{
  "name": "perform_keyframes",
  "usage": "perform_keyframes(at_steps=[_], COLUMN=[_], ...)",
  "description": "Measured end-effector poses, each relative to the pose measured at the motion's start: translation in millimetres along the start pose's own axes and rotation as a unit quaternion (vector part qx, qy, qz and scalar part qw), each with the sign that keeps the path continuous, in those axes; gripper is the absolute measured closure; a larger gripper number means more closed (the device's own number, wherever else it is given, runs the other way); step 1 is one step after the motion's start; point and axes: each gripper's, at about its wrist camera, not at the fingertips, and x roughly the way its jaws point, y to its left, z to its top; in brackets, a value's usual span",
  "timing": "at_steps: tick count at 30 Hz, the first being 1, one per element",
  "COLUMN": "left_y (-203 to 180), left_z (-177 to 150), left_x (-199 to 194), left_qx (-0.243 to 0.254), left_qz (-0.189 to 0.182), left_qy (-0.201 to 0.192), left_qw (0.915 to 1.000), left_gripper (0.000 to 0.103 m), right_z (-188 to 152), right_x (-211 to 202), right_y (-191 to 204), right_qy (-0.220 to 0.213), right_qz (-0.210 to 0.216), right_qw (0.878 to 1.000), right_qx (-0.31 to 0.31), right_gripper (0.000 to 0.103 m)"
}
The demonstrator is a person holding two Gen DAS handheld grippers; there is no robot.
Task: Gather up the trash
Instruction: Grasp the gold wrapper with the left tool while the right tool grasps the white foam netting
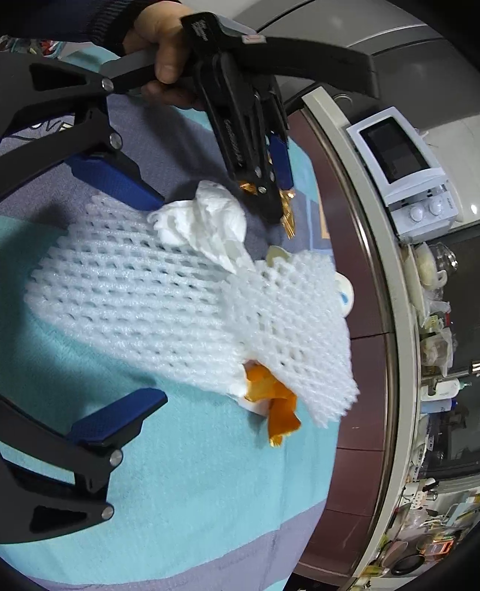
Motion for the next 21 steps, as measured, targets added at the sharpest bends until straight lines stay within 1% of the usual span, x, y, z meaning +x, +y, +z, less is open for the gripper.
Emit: perform_keyframes(at_steps=[4,5,6,8,9,10,11,12,13,14,15,18,21], left_y=[4.1,4.3,3.2,0.9,-0.1,-1.4,-2.0,-1.7,-1.8,-1.2,-0.3,8.7,18.6], left_z=[2.0,2.4,1.7,1.5,1.5,1.2,1.3,1.4,1.4,0.7,-0.7,-5.0,-9.6], left_x=[13.3,15.3,17.1,21.9,21.9,22.0,22.0,21.6,20.7,18.6,16.3,8.3,-3.2], left_qx=[-0.007,-0.005,-0.001,0.008,0.01,0.011,0.01,0.007,0.005,0.004,0.001,-0.024,-0.049], left_qz=[-0.008,-0.008,-0.007,0.002,0.0,-0.001,0.0,-0.001,-0.002,-0.005,-0.009,-0.025,-0.032], left_qy=[0.022,0.026,0.03,0.039,0.039,0.04,0.04,0.04,0.04,0.038,0.037,0.032,0.023], left_qw=[0.9997,0.9996,0.9995,0.9992,0.9992,0.9992,0.9992,0.9992,0.9992,0.9993,0.9993,0.9989,0.998], left_gripper=[0.051,0.052,0.059,0.064,0.072,0.074,0.079,0.084,0.086,0.09,0.091,0.093,0.094], right_z=[2.0,2.1,1.9,1.4,1.4,1.4,1.6,1.7,1.2,1.0,-0.4,-3.5,-7.8], right_x=[5.1,5.8,6.5,5.7,5.2,4.6,4.0,3.1,2.3,0.7,-0.8,-7.1,-15.6], right_y=[3.4,4.6,7.1,9.4,10.8,11.6,12.4,12.8,13.2,13.7,14.3,9.6,5.8], right_qy=[0.01,0.011,0.011,0.01,0.01,0.01,0.01,0.01,0.01,0.009,0.007,0.004,0.0], right_qz=[-0.024,-0.029,-0.039,-0.037,-0.035,-0.031,-0.023,-0.013,-0.001,0.004,0.004,0.016,0.015], right_qw=[1.0,0.999,0.999,0.999,0.999,0.999,0.999,0.999,1.0,1.0,1.0,1.0,1.0], right_qx=[-0.01,-0.014,-0.024,-0.033,-0.036,-0.037,-0.036,-0.033,-0.029,-0.028,-0.027,-0.016,-0.013], right_gripper=[0.015,0.017,0.022,0.033,0.041,0.051,0.056,0.069,0.081,0.081,0.082,0.084,0.085])
